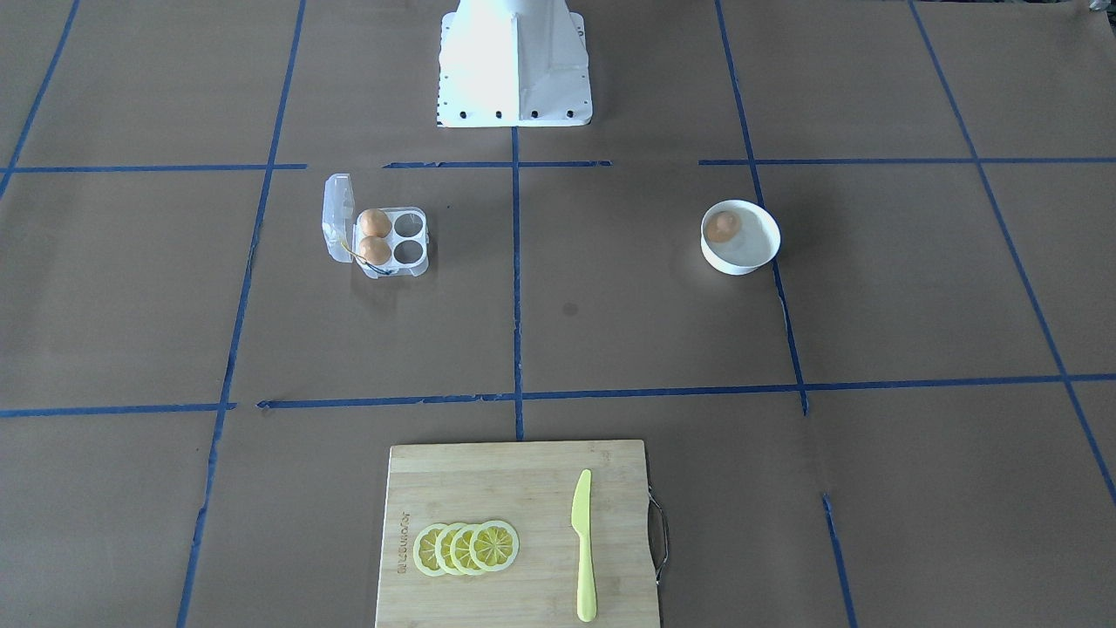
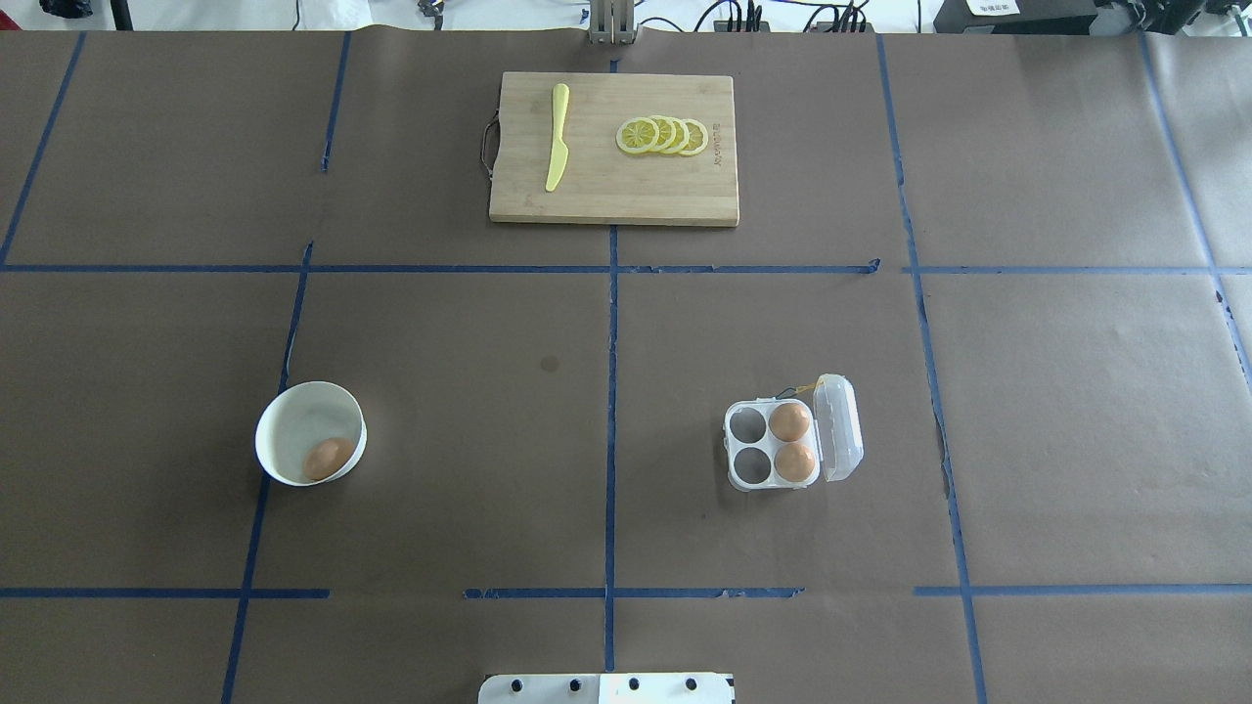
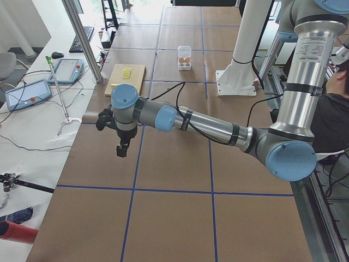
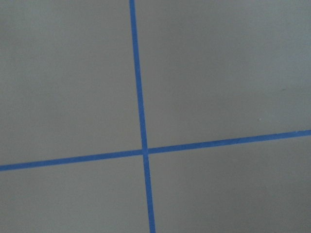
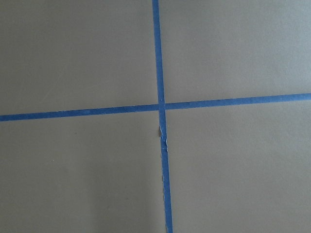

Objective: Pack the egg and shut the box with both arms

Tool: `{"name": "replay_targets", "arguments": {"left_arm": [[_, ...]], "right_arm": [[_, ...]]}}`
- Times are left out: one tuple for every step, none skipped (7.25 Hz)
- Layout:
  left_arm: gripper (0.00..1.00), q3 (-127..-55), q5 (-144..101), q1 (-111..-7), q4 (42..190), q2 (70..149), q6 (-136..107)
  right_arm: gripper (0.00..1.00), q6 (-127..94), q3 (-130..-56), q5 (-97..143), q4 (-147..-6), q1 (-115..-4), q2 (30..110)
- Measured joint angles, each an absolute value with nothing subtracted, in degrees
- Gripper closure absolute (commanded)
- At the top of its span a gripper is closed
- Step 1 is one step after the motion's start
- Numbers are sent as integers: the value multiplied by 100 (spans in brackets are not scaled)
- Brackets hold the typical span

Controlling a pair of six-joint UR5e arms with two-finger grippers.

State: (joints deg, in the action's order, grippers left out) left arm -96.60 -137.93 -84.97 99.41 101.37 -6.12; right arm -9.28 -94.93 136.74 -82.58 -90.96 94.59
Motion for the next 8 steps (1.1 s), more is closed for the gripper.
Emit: {"name": "replay_targets", "arguments": {"left_arm": [[0,-9629,-13854,-8045,10706,10195,-1519],[0,-9634,-13852,-7610,11397,10217,-2436],[0,-9637,-13849,-7332,11975,10219,-3037],[0,-9620,-13875,-7177,12505,10221,-3331],[0,-9609,-13937,-7095,12915,10224,-3500],[0,-9678,-13971,-6965,13115,10213,-3734],[0,-9913,-13847,-6714,13189,10127,-4194],[0,-10293,-13431,-6286,13205,9928,-4810]], "right_arm": [[0,-918,-9495,13676,-8259,-9093,9422],[0,-891,-9478,13674,-8267,-9061,9343],[0,-872,-9432,13672,-8277,-8994,9273],[0,-872,-9408,13685,-8279,-8938,9238],[0,-882,-9402,13735,-8277,-8916,9223],[0,-902,-9392,13808,-8274,-8908,9216],[0,-922,-9379,13859,-8270,-8906,9211],[0,-998,-9319,13908,-8271,-8901,9169]]}}
